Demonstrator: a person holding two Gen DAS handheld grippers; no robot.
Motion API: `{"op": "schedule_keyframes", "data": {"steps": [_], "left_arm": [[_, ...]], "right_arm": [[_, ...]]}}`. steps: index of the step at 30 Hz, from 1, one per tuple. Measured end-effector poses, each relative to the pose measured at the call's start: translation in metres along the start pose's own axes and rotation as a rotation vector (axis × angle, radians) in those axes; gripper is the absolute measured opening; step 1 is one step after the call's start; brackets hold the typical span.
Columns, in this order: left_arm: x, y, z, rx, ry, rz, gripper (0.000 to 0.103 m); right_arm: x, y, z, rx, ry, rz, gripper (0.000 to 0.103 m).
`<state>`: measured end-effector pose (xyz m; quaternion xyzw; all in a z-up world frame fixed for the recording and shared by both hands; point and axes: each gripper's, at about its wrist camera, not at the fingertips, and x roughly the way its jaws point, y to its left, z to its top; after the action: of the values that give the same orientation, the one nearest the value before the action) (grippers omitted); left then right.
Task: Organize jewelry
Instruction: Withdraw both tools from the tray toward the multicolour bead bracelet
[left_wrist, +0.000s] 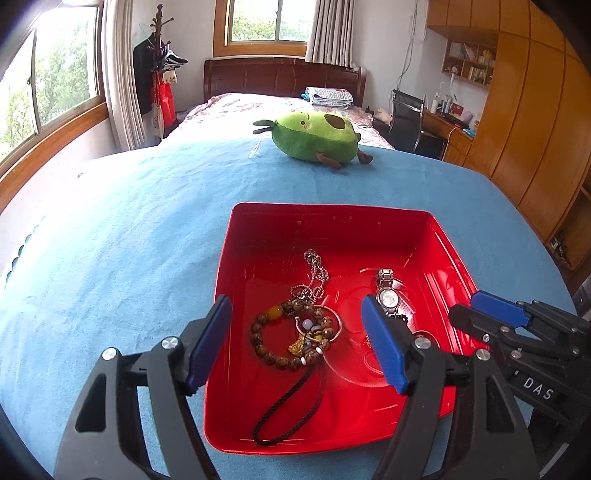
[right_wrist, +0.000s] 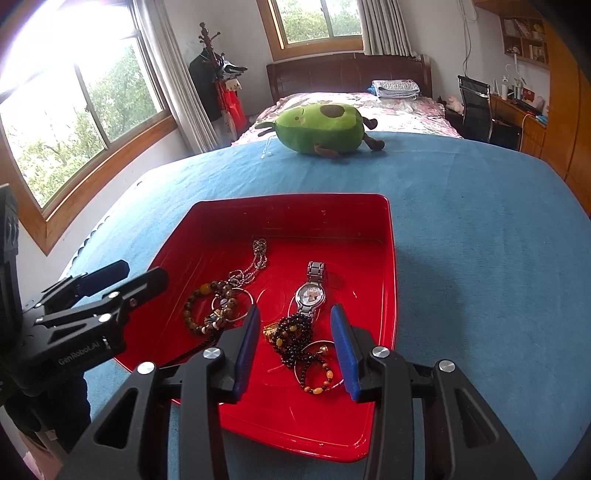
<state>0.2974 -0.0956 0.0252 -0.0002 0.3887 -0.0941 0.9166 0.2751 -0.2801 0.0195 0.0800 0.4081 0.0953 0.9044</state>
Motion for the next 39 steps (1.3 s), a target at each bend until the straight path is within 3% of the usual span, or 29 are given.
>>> {"op": "schedule_keyframes", "data": {"steps": [15,26,33,39], "left_arm": [[-0.044,0.003,-0.032,0.026,-0.056,0.038,0.088],[-0.094,0.008,-0.075,0.053,-0.099,0.028,0.093],[-0.122,0.038,-0.114,0.009,-0.114,0.042,0.096],[-0.119,0.084,-0.144,-0.059,-0.082,0.152,0.098]], "right_arm": [[-0.029,0.007,-0.024,-0.02,-0.02,0.003,0.044],[-0.06,0.033,-0.073,-0.077,-0.008,0.058,0.05],[-0.069,0.065,-0.118,-0.137,0.033,0.144,0.05],[-0.055,0.097,-0.154,-0.189,0.149,0.237,0.05]]}}
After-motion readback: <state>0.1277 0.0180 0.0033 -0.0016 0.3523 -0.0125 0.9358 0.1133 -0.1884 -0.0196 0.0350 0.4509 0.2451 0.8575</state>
